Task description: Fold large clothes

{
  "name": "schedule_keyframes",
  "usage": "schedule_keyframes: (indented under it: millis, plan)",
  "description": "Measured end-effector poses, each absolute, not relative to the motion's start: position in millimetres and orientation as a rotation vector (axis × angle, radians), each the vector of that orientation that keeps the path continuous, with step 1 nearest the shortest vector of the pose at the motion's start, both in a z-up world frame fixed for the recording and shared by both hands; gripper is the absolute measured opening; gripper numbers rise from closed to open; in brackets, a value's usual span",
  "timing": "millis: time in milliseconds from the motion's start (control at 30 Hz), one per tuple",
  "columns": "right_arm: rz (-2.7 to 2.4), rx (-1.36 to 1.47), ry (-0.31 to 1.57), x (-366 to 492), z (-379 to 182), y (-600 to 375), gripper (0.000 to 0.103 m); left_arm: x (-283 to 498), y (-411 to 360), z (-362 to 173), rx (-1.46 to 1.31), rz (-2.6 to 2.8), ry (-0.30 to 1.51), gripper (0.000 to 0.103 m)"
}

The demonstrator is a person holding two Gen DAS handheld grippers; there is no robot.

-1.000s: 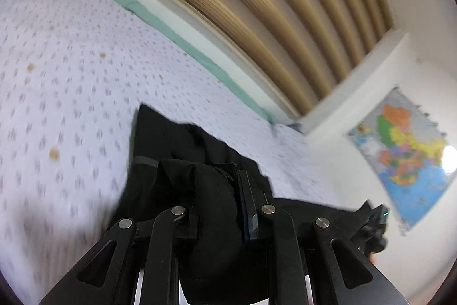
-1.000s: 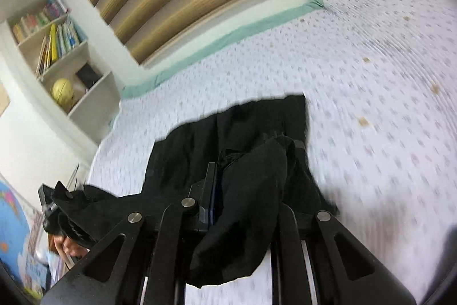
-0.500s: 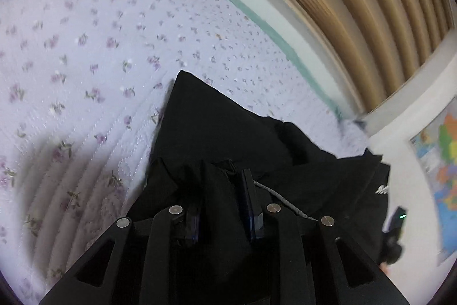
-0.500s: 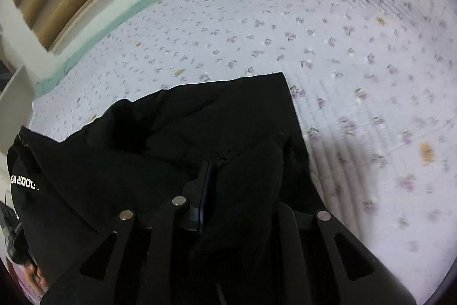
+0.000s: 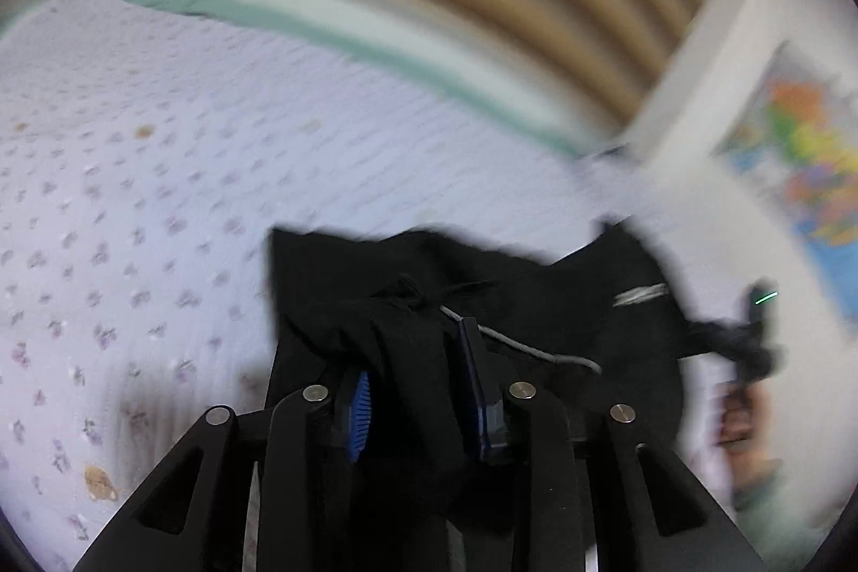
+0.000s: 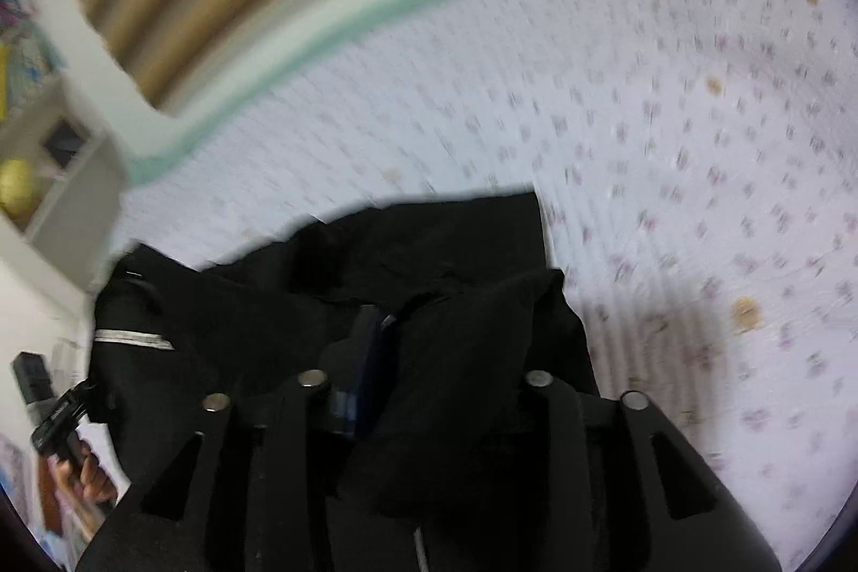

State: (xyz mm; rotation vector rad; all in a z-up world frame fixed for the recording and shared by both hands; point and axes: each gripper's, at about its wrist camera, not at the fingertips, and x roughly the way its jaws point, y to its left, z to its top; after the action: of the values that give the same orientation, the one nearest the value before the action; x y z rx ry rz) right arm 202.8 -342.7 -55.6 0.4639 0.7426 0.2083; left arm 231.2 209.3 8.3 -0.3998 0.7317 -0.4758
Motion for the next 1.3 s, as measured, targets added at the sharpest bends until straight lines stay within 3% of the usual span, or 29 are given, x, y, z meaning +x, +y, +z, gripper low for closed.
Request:
schedule_keyframes:
  millis: [33, 133, 167, 300, 433, 600, 733, 933, 1033, 1067, 1100, 1133, 1167, 1300]
  plan:
    - [0.218, 0.475, 0.724, 197, -50, -345, 0.047, 228, 225, 18, -0.512, -0.560, 0.711, 0.036]
    - [0.238, 0.498, 0.675, 182, -37, -348, 0.054, 232, 252, 23, -0.758, -0.735, 0.686, 0.060]
    - [0.249, 0.498, 0.665, 179, -35, -347, 0.061, 236, 258, 21, -0.815, -0.768, 0.688, 0.068]
    - [0.285, 0.552, 0.640, 171, -36, -353, 0.087, 237, 263, 15, -0.751, -0.649, 0.720, 0.074]
    - [0.265, 0.651, 0.602, 161, -33, -381, 0.088, 237, 275, 6, -0.780, -0.600, 0.727, 0.074]
    - [0.110, 0.289, 0.677, 185, -33, -348, 0.088, 251, 233, 9, -0.375, -0.345, 0.761, 0.077]
    - [0.100, 0.114, 0.711, 225, -42, -319, 0.088, 286, 208, -13, -0.260, -0.279, 0.819, 0.077]
    - [0.105, 0.113, 0.801, 298, -77, -322, 0.093, 333, 229, -52, -0.474, -0.292, 0.936, 0.077]
    - [0.145, 0.208, 0.932, 327, -109, -328, 0.095, 345, 231, -70, -0.530, -0.303, 0.990, 0.076]
    - [0.155, 0.220, 0.942, 328, -115, -327, 0.088, 345, 229, -71, -0.521, -0.298, 0.986, 0.069]
    - [0.140, 0.186, 0.913, 323, -116, -324, 0.061, 343, 227, -70, -0.492, -0.287, 0.971, 0.034]
    - [0.106, 0.144, 0.876, 315, -112, -321, 0.045, 338, 222, -64, -0.430, -0.274, 0.950, 0.020]
    - [0.079, 0.113, 0.841, 308, -107, -319, 0.029, 332, 217, -55, -0.371, -0.248, 0.920, 0.015]
    - [-0.027, -0.017, 0.680, 277, -65, -303, 0.022, 309, 202, -8, -0.287, -0.177, 0.766, 0.013]
